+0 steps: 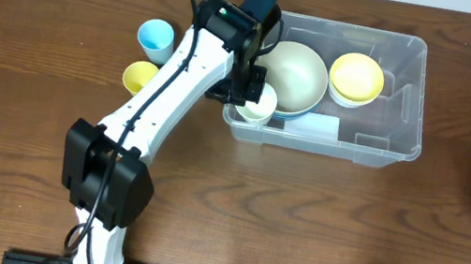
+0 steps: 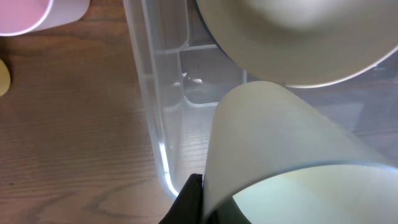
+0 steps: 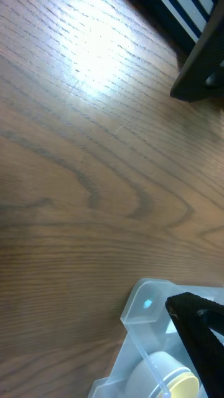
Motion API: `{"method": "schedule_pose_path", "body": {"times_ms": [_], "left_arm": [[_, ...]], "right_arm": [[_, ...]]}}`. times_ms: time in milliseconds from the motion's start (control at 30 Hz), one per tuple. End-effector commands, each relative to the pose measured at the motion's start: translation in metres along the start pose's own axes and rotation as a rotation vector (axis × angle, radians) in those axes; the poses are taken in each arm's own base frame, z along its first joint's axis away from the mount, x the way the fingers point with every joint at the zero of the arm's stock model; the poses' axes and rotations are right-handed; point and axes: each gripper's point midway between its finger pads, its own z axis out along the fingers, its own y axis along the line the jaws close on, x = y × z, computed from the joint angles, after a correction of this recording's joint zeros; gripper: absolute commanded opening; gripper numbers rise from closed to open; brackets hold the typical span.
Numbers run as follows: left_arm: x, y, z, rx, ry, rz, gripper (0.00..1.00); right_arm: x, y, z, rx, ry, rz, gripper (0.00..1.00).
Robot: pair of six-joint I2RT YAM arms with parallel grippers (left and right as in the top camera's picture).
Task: Pack container
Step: 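Lower the white cup into the bin beside the teal bowls and release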
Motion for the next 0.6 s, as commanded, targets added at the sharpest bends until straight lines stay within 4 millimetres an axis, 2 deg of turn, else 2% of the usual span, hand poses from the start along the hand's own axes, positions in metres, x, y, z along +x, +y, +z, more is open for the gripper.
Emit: {"method": "schedule_pose_path", "body": {"times_ms": [0,200,567], "left_arm": [[-0.002,0.000,0.012,-0.012,0.031,0.018,0.06],[-0.008,0.000,0.031,-0.018,0.047,0.017,0.06],[-0.035,-0.009,0.033,0.018,-0.054,0.025,0.06]], "right_arm": [[0.000,0.001,-0.005,-0.011,-0.014,0.014,0.99],[0.000,0.001,-0.005,-0.011,-0.014,0.014,0.99],[0.000,0.001,-0.005,-0.011,-0.014,0.014,0.99]]}}
